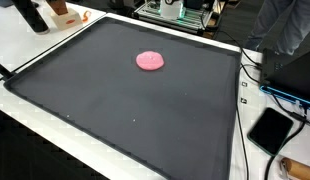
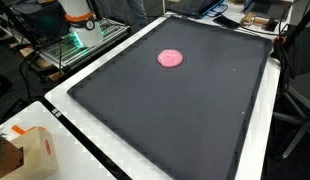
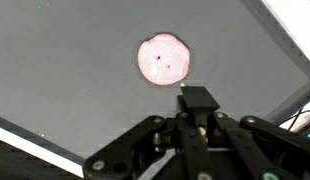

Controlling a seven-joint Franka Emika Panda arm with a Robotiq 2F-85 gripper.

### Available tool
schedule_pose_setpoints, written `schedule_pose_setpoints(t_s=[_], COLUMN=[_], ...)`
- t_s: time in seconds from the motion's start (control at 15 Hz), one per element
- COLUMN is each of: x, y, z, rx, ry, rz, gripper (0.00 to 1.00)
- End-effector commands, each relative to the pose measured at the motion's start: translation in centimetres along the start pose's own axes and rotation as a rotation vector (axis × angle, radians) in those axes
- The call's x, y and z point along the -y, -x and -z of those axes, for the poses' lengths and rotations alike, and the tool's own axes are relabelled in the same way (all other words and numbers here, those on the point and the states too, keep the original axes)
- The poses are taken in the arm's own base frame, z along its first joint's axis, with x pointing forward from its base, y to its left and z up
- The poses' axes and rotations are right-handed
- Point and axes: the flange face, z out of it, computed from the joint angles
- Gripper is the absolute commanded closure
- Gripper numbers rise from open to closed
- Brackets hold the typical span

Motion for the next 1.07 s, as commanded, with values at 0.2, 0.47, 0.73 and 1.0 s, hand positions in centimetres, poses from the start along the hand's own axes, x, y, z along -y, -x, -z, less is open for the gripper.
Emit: schedule_pose_setpoints(t_s=[0.2,0.47,0.73,1.0], x=[-2.0,-5.9,-10.1,-12.9], y=[0.6,2.8,5.6,7.4], z=[0.1,-0.9,-3.9,-7.5], rx=[-0.027,-0.105,-0.161,-0.198], ry=[-0.050,-0.215,-0.376,-0.511], rz=[-0.042,-0.078,-0.117,-0.149], gripper=[0.97,0.97,0.97,0.97])
